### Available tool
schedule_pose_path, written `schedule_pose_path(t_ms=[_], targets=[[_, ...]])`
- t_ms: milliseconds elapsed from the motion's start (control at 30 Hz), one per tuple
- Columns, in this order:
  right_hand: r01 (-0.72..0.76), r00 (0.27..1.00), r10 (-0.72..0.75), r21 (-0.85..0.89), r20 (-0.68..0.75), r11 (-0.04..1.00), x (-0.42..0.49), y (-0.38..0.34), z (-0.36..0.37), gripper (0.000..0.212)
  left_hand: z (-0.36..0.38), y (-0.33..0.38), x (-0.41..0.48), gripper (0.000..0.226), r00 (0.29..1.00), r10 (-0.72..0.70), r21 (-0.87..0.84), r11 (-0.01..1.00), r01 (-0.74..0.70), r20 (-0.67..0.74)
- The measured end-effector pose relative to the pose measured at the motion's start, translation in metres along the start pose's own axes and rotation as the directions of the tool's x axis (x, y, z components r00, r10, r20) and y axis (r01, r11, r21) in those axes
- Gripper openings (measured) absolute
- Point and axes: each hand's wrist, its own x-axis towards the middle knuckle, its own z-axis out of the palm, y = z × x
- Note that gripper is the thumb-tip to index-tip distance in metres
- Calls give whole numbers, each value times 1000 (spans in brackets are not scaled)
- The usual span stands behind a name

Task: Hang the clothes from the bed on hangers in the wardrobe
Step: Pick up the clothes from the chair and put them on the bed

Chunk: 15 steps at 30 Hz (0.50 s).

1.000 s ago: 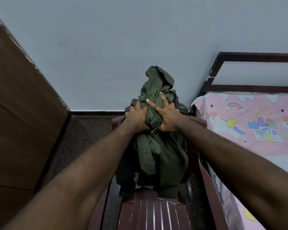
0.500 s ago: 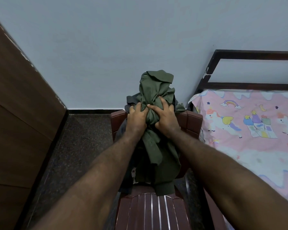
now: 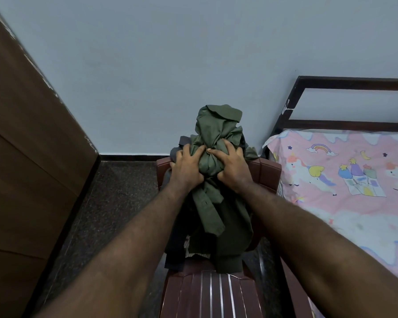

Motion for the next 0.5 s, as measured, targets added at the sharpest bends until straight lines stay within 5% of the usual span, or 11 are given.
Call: schedule_pose_path(t_ms=[500], targets=[[46, 995, -46, -6, -85, 999, -7, -8, 9, 61, 20, 5, -11, 62, 976, -10, -204, 978, -35, -218]])
